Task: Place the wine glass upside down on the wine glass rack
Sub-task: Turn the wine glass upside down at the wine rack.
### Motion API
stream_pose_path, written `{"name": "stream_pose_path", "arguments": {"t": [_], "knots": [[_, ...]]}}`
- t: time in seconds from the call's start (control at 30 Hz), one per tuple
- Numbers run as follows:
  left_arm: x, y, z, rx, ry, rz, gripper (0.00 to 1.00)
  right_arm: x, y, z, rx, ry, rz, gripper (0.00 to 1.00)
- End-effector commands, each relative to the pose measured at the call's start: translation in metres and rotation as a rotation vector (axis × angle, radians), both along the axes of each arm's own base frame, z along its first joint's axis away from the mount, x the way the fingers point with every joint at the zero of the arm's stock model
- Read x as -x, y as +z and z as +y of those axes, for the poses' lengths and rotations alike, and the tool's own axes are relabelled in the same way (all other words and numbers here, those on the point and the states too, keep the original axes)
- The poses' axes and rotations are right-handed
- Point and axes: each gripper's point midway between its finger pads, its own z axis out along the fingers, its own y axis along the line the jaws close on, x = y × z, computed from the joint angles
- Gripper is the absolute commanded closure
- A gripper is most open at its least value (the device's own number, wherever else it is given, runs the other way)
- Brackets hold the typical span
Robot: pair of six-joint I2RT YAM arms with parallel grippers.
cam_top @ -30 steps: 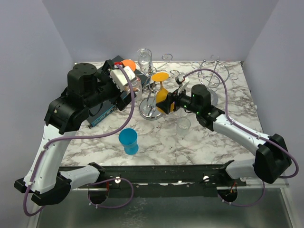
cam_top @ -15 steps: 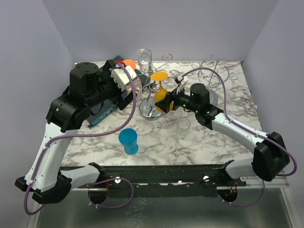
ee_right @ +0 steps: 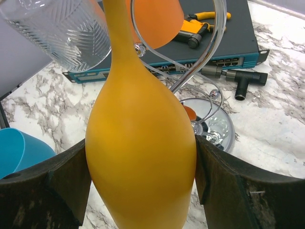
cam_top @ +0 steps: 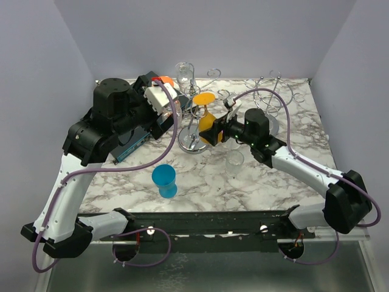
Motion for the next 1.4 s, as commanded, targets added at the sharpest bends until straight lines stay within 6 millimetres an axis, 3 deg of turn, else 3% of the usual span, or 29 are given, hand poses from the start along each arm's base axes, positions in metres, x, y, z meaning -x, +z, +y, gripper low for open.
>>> {"name": "stream_pose_path", "arguments": {"t": [0.0,0.4,0.9,1.37], "knots": [[-0.002,-0.009,0.003,-0.027,0.021,0.023,0.01,-0.002,0.006,-0.008,0.005,-0.036,-0.069,0.38],[-0.003,-0.006,0.004,-0.029,0.029,0.012,0.01,-0.011,0.019,-0.002,0.024,-0.077,-0.137,0.38],[-0.001,-0.011,0.005,-0.037,0.024,0.019,0.01,-0.010,0.011,0.014,0.051,-0.029,-0.135,0.37],[-0.002,-0.010,0.008,-0.044,0.038,0.010,0.01,0.008,0.016,0.020,0.050,0.019,-0.184,0.37]]}}
